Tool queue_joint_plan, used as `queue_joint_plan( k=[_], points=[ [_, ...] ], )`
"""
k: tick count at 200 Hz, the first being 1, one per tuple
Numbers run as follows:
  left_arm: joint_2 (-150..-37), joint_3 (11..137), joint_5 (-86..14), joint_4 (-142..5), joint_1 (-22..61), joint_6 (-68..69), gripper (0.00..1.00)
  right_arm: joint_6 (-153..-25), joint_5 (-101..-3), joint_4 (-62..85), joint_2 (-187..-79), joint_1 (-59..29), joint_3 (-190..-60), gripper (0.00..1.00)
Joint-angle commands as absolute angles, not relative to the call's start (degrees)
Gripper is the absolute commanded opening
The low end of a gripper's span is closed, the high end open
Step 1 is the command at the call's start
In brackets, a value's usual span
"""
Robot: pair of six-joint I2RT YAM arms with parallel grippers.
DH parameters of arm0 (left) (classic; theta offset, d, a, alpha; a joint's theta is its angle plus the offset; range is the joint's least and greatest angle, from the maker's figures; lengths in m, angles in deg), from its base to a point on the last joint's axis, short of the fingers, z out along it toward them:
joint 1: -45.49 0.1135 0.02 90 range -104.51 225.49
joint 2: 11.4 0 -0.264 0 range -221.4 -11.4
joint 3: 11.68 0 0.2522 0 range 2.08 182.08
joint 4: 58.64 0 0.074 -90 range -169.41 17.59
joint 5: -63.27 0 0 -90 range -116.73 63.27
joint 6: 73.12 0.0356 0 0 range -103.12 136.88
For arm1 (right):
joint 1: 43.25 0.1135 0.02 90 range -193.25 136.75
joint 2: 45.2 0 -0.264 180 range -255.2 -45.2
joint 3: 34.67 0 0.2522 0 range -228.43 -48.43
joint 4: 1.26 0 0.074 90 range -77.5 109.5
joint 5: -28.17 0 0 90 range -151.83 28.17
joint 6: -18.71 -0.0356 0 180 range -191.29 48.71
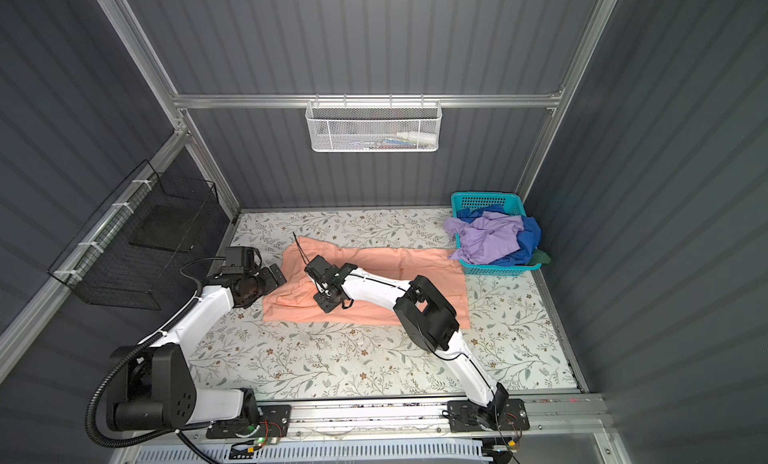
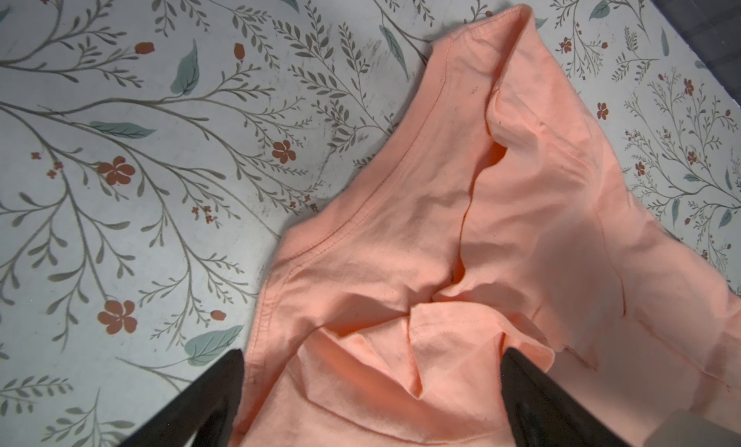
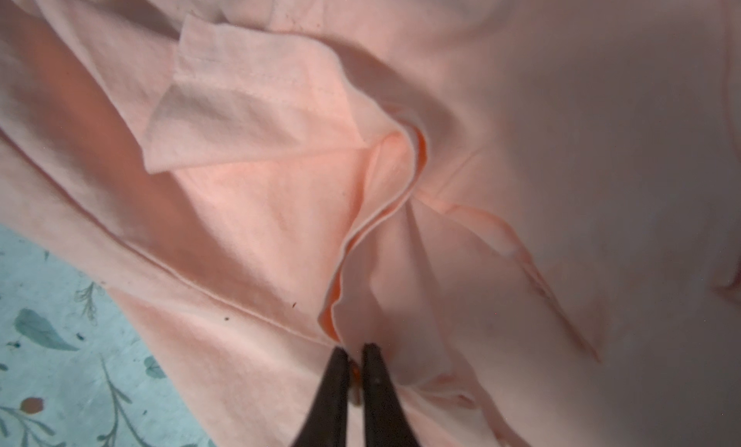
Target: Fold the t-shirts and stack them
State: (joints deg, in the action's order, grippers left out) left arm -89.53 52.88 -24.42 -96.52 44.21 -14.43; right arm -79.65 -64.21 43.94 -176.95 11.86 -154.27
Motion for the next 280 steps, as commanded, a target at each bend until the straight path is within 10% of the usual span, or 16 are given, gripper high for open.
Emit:
queue_joint_plan(
  k=[1, 193, 280],
  points=[
    [-89.8, 52.2, -24.8, -96.0, 44.7, -14.3, 1.00, -79.7, -66.6, 43.5, -177.0, 11.8, -155.4, 0.02],
    [-94.6, 57.6, -27.4, -94.3, 44.5, -10.5, 0.99, -90.8, -69.8, 44.9, -176.4, 2.2, -157.4, 0.00],
    [-109.8, 66.8, -38.2, -92.5, 38.2, -8.9, 0.75, -91.2, -69.1, 45.4, -176.4, 2.2, -156.0, 0.00]
  ],
)
